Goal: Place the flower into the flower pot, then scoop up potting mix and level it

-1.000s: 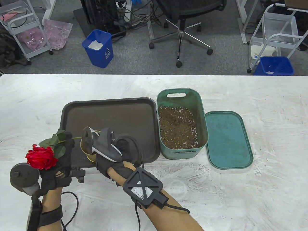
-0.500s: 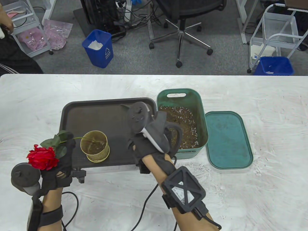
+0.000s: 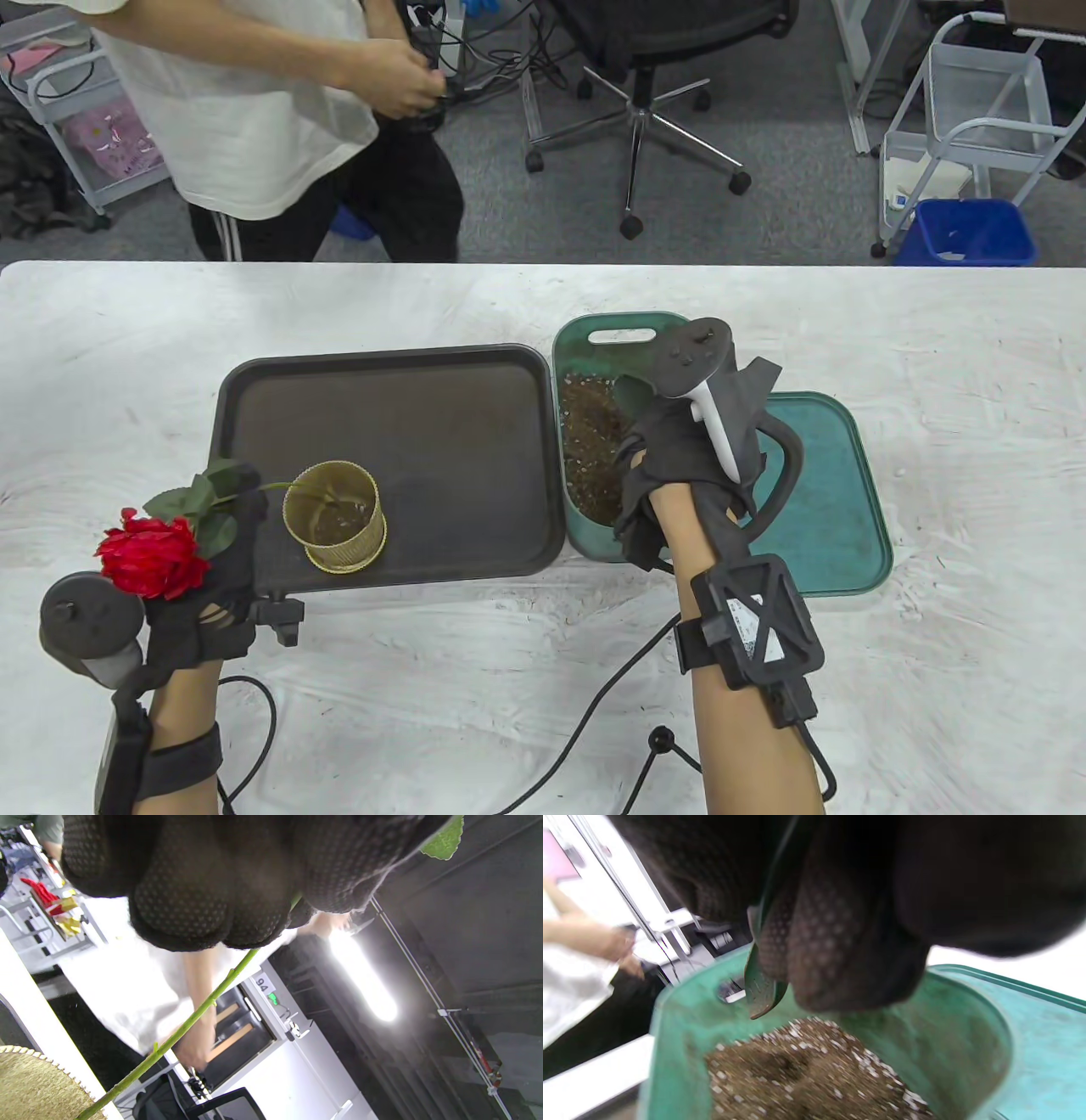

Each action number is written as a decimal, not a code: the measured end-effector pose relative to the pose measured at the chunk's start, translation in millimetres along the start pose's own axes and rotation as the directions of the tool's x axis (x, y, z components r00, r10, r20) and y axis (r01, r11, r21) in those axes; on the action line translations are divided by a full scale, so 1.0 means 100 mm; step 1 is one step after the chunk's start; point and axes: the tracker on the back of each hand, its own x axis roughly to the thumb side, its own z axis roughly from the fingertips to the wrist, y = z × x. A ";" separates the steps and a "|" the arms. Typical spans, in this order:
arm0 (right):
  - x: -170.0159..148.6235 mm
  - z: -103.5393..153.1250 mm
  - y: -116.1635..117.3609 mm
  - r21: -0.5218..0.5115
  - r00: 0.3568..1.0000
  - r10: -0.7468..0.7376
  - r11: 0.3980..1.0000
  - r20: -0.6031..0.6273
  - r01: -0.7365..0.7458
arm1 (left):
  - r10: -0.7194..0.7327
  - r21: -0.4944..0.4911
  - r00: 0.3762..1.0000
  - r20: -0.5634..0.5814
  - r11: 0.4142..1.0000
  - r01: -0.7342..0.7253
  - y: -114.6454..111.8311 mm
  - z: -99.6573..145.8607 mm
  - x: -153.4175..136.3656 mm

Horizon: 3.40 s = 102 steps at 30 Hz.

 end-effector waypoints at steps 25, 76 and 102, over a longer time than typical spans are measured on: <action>-0.20 -0.51 0.53 0.326 0.993 0.054 0.945 -0.106 -0.017 | 0.003 -0.005 1.000 -0.004 1.000 -0.003 0.00 -0.01 0.00; -0.57 -0.09 0.08 0.253 0.726 -0.662 0.682 -0.185 0.686 | 0.016 -0.024 1.000 0.003 1.000 -0.016 -0.02 0.01 0.03; 0.64 0.58 0.64 0.592 0.769 -0.632 0.656 0.093 0.468 | 0.017 -0.014 1.000 -0.005 1.000 -0.018 0.00 0.00 0.03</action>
